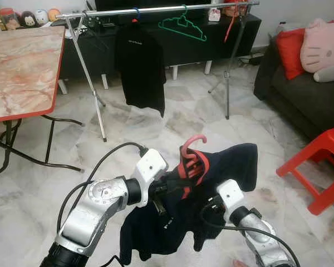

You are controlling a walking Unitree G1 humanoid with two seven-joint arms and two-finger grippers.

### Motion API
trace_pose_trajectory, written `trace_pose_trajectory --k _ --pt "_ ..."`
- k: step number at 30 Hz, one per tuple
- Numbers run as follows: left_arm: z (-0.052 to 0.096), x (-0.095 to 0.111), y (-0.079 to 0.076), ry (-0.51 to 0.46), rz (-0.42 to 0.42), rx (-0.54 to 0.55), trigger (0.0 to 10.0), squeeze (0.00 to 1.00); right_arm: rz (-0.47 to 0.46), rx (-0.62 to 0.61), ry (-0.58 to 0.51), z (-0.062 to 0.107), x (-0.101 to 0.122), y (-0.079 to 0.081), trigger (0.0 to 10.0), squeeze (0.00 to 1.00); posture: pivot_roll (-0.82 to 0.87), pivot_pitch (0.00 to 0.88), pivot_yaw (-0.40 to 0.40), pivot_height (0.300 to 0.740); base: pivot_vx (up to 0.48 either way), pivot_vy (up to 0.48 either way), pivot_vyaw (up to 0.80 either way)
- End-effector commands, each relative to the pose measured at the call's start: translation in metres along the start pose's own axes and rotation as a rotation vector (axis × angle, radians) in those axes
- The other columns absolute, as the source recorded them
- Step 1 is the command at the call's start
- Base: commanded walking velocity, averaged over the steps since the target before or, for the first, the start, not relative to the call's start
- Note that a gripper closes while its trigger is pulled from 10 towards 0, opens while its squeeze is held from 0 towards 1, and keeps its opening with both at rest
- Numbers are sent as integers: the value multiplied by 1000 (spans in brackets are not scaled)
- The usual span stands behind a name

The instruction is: Hang hanger

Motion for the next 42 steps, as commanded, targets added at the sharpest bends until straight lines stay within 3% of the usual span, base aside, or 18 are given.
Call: trace_pose_trajectory --k 1,34,36,38,40,42 --pt "-1 13 -4 -39 -26 -24 10000 0 4 -4 6 0 -1 -2 0 0 -34 60 -46 740 0 0 0" --pt "6 4 6 -2 -38 35 10000 0 16 -36 8 -2 0 -7 0 0 -29 61 -45 740 0 0 0" --pt "10 -2 10 35 -57 50 10000 0 20 -36 8 -2 0 -7 0 0 -29 61 -45 740 0 0 0" --pt "20 -20 23 131 -110 103 10000 0 25 -31 9 -3 1 -7 0 0 -29 61 -45 740 0 0 0" --pt "22 -22 25 144 -117 112 10000 0 26 -30 10 -3 1 -7 0 0 -29 61 -45 740 0 0 0" --pt "31 -30 37 197 -139 169 10000 0 29 -26 12 -3 1 -7 0 0 -29 63 -47 740 0 0 0"
Point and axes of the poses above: a point about 5 cm out from each wrist's last joint towards the gripper, its own z axis pointing back from the gripper into the wrist, its own x axis along the axis of the wrist's last joint, y = z × x, the point moved 3 cm from there along -z, pointing out of the wrist towards the gripper, and after that the axes turned 2 degrees about z, right-handed, at the moved point
